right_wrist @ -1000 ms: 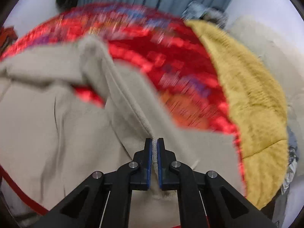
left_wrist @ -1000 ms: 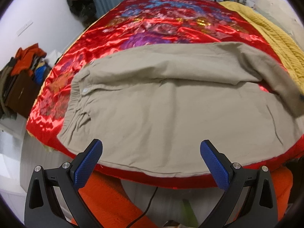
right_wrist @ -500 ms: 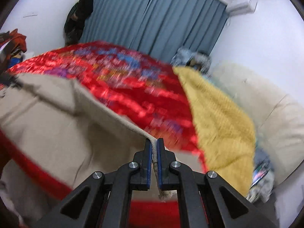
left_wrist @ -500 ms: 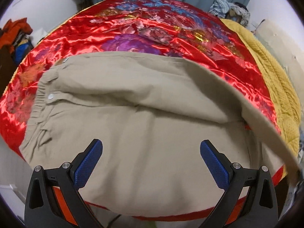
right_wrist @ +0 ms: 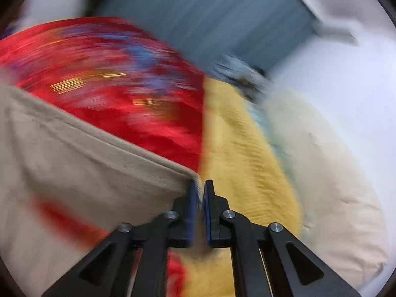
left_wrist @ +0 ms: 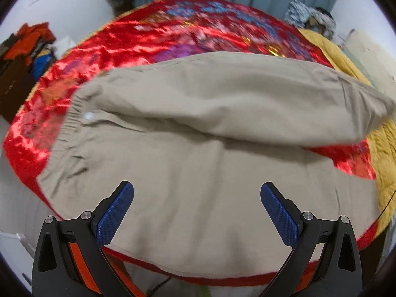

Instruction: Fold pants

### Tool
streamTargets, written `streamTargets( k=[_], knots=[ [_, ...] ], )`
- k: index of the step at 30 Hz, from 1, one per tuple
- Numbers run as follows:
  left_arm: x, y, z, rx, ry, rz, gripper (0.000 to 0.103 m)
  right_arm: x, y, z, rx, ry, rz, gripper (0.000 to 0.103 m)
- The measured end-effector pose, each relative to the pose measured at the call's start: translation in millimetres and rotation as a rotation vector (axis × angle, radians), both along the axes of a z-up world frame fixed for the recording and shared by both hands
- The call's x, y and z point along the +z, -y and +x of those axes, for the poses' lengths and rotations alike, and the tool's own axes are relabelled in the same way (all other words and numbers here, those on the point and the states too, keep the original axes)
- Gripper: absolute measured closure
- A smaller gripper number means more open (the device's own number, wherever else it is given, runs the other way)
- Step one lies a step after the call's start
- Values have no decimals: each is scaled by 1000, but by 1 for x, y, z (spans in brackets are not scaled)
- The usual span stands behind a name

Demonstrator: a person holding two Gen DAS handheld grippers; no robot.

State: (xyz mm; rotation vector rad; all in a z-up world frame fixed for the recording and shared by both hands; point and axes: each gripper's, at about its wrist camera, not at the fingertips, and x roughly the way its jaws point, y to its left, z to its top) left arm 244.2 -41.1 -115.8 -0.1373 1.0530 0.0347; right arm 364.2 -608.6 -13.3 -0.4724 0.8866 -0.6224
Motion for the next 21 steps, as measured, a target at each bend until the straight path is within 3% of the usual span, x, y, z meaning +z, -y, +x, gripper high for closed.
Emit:
streamTargets(
  k=[1,2,5,9,12,14,16,18,21],
  knots=[
    [0,-4,-1,8,11,17,1,2,22,15,-80,2,22,55],
    [-1,-8,-1,15,19,34,1,1,31,22,-91,2,58,45],
    [-15,-19,2,44,17,65,1,-25,19,32,-55,-63,73,41],
    [-40,-22,26,32,-6,36,1,-73,-64,34,187,-130,295,41],
    [-49,-12,50,-13,141,40,1,-103,-155,62,441,-204,517,42],
    [-61,-5,60,-44,218,102,1,-117,-211,86,594,-257,610,42],
    [-87,1,75,-89,200,188,1,-128,-279,120,762,-323,657,42],
    [-110,0,79,-106,159,174,1,-140,-335,151,896,-395,654,42],
    [-121,-1,73,-101,208,159,1,-171,-398,197,1032,-532,617,43]
  ],
)
